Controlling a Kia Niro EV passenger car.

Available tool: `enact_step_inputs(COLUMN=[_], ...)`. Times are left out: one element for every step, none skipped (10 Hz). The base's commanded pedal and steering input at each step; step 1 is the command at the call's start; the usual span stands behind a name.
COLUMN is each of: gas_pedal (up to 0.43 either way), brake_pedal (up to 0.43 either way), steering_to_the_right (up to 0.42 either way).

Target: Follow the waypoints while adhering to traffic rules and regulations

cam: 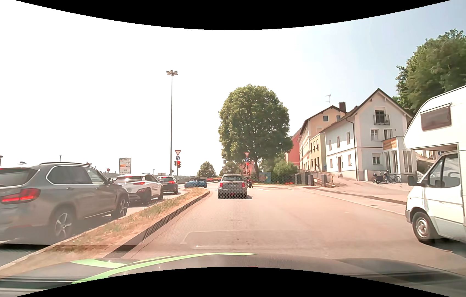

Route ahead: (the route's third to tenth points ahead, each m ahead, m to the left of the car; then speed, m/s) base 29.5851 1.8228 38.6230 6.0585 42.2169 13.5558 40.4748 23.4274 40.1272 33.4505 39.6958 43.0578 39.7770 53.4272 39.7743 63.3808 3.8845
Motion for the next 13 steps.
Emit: enact_step_inputs(gas_pedal=[0.37, 0.37, 0.358, 0.358, 0.35, 0.35, 0.339, 0.339, 0.331, 0.319, 0.319, 0.299, 0.287], brake_pedal=[0.0, 0.0, 0.0, 0.0, 0.0, 0.0, 0.0, 0.0, 0.0, 0.0, 0.0, 0.0, 0.0], steering_to_the_right=[0.005, 0.006, 0.009, 0.011, 0.013, 0.014, 0.015, 0.015, 0.015, 0.015, 0.015, 0.015, 0.015])
